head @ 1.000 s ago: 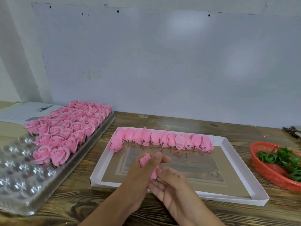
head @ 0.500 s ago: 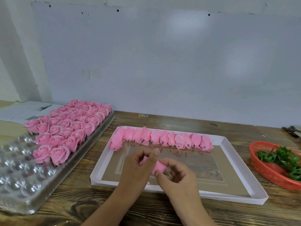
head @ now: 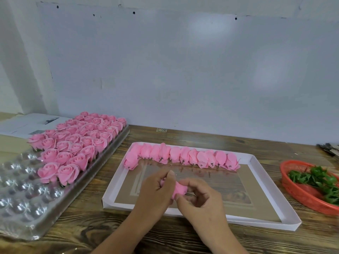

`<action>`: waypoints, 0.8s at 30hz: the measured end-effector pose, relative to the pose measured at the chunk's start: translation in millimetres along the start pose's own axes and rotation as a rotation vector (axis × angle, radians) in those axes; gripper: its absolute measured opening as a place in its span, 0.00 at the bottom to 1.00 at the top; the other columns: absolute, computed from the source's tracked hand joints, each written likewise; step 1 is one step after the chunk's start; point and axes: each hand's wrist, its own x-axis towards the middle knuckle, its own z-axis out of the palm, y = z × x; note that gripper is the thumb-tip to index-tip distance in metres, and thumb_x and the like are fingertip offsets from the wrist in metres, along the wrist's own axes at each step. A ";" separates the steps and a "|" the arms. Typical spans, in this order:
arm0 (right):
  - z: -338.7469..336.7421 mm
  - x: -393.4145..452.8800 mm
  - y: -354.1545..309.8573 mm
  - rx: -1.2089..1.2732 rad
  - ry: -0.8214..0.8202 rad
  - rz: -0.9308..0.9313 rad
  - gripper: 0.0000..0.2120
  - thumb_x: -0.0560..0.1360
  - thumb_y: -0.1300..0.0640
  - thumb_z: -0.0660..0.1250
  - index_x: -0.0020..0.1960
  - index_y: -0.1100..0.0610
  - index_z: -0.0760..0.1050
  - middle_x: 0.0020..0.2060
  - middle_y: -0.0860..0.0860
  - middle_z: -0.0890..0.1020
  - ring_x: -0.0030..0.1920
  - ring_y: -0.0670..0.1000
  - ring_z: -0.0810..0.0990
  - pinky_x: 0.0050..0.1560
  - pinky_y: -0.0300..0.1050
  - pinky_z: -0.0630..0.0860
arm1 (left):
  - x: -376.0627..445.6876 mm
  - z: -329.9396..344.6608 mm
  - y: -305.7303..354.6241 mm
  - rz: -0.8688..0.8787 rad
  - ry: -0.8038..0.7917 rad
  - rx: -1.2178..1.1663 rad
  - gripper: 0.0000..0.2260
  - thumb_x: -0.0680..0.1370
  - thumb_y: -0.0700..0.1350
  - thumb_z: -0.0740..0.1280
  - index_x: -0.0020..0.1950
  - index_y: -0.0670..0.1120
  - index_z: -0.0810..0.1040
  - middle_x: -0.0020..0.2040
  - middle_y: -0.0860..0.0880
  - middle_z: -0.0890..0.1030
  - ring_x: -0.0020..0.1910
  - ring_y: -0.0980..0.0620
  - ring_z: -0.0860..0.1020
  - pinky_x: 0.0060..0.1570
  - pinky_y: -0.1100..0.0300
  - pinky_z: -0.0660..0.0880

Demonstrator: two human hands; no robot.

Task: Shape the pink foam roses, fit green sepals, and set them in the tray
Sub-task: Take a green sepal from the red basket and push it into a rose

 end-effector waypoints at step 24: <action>-231.2 73.1 -29.3 -0.871 0.570 0.205 0.09 0.67 0.46 0.61 0.43 0.40 0.80 0.33 0.46 0.81 0.35 0.54 0.80 0.42 0.56 0.81 | 8.1 -2.6 -8.3 -0.064 0.180 0.015 0.20 0.80 0.40 0.60 0.28 0.49 0.61 0.24 0.58 0.63 0.25 0.60 0.64 0.24 0.70 0.62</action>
